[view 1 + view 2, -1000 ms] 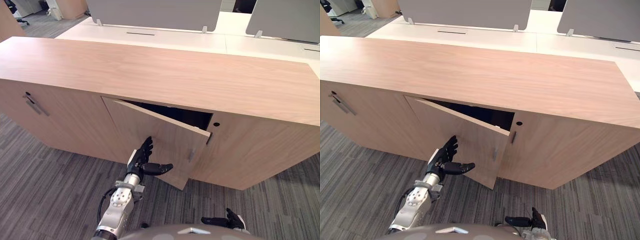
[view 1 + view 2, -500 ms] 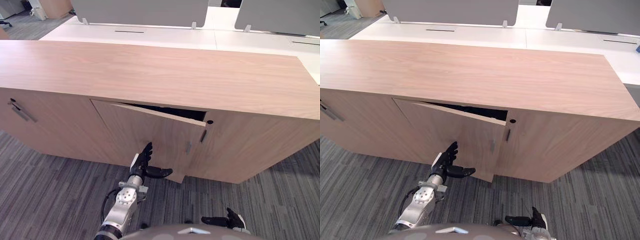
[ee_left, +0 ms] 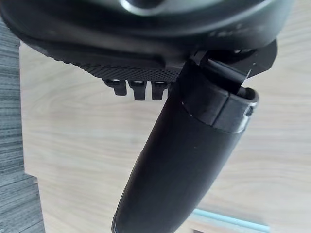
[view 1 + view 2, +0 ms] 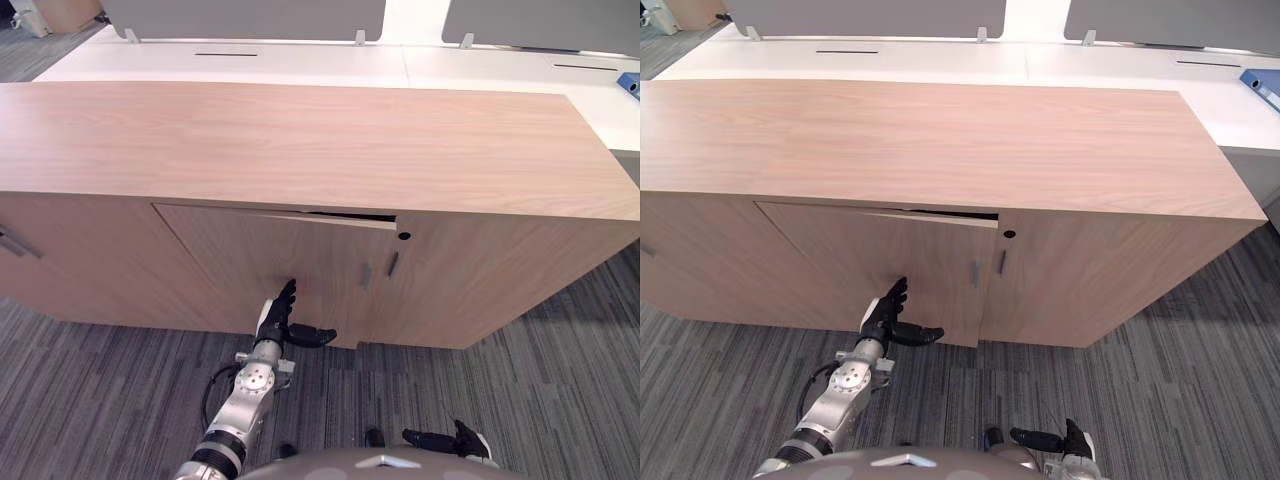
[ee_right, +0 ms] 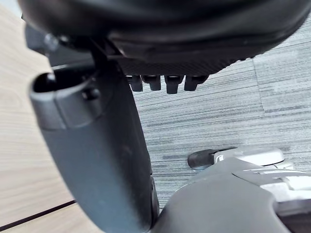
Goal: Walk over to the cabinet, pick up the folder, carry it to the office cabinet, place the folder inside the office cabinet, then close the office cabinet door
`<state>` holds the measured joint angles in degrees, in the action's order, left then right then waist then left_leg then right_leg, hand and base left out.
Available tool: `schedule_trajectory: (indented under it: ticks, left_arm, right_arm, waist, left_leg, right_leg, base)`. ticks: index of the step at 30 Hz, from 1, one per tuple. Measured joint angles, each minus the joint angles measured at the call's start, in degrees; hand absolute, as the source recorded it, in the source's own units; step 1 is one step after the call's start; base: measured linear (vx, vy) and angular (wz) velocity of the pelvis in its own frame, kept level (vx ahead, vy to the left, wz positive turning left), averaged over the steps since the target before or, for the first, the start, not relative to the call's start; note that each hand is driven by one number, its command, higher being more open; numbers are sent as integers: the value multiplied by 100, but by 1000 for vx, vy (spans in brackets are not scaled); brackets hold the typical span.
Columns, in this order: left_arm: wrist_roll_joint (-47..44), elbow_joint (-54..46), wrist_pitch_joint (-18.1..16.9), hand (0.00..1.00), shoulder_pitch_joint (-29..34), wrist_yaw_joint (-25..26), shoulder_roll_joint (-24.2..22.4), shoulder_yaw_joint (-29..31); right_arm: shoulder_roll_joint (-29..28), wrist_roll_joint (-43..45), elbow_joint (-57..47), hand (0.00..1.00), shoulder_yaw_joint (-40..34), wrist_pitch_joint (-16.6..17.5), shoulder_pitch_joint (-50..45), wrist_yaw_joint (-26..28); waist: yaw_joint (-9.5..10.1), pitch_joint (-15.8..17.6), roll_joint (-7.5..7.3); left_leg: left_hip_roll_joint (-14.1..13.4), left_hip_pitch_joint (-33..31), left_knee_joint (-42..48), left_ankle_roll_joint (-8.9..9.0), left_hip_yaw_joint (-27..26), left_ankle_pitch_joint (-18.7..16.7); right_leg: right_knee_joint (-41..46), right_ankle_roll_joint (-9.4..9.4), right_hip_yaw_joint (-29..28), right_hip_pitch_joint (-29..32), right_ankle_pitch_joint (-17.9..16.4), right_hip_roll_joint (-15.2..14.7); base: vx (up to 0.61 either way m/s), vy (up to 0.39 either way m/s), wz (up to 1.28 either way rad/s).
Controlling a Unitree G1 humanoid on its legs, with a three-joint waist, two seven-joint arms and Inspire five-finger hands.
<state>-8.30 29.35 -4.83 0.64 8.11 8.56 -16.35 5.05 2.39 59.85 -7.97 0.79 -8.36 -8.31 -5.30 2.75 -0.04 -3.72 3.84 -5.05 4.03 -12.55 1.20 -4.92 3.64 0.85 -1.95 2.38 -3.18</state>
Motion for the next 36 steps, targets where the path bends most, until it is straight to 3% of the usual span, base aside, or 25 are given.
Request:
schedule_trajectory:
  ticks: [15, 27, 36]
  left_arm:
    - [295, 1132, 60, 100, 366, -305, 3, 492]
    - [733, 2790, 190, 100, 719, -422, -75, 1409]
    - [894, 3106, 246, 100, 614, -429, -224, 2011]
  right_arm:
    - [-19, 30, 125, 100, -224, -3, 8, -46]
    - [-27, 236, 307, 100, -404, 0, 42, -26]
    - [-28, 297, 413, 100, -497, -11, 83, 64]
  waist:
    - [29, -96, 20]
    - [118, -120, 8]
    - [160, -110, -9]
  left_leg:
    - [12, 44, -3, -12, -57, 9]
    - [42, 99, -35, -47, 86, 35]
    - [129, 95, -39, -103, 141, 14]
  right_leg:
    - [-3, 19, -68, -13, 42, -8]
    - [3, 25, 60, -119, 21, -40]
    - [21, 87, 116, -136, -41, -123]
  base:
    - [-23, -3, -3]
    - [-16, -2, 5]
    - [-4, 8, 3]
